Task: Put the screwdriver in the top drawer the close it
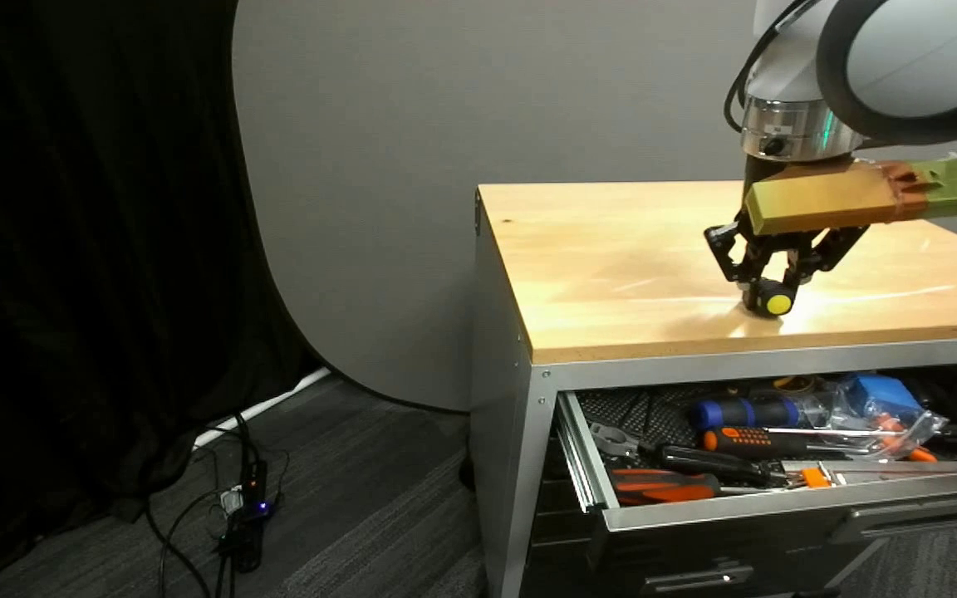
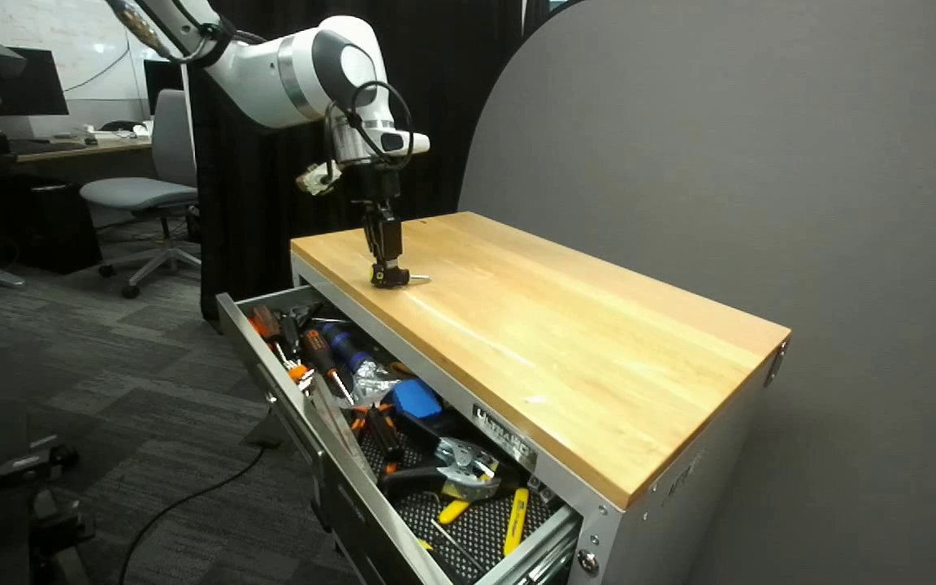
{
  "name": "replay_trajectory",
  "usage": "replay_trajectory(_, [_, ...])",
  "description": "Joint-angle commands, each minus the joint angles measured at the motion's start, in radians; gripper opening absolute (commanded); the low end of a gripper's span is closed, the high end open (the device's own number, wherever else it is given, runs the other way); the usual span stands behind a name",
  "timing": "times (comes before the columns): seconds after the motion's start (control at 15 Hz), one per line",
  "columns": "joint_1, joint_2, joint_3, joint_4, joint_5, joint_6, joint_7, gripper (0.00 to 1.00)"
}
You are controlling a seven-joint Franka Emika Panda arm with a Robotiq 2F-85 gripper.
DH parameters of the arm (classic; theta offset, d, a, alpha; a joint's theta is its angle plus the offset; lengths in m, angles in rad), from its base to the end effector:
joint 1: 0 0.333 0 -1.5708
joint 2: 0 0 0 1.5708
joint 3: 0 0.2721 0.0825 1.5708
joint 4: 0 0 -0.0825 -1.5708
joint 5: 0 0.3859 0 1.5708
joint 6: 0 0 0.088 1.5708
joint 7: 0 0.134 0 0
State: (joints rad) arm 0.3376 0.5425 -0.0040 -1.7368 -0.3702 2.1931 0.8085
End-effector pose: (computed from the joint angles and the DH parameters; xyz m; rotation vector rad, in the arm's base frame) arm 0.6082 0.1888 0.1969 2.8255 -0.3464 0.1242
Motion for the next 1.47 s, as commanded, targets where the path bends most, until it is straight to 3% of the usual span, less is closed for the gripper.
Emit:
replay_trajectory(0.0, [0.012,-0.156,0.009,-0.241,0.001,0.045,0.043,0.11])
replay_trajectory(0.27, [-0.006,-0.250,0.037,-0.403,0.020,0.101,0.064,0.11])
replay_trajectory(0.47, [-0.007,-0.260,0.054,-0.455,0.027,0.104,0.122,0.11])
replay_trajectory(1.13, [0.006,-0.176,0.053,-0.447,0.040,0.174,0.299,0.11])
replay_trajectory(1.2, [0.008,-0.178,0.051,-0.448,0.040,0.179,0.317,0.61])
replay_trajectory(1.27, [0.008,-0.179,0.049,-0.450,0.038,0.182,0.330,0.62])
replay_trajectory(1.4, [0.005,-0.186,0.045,-0.455,0.035,0.184,0.349,0.77])
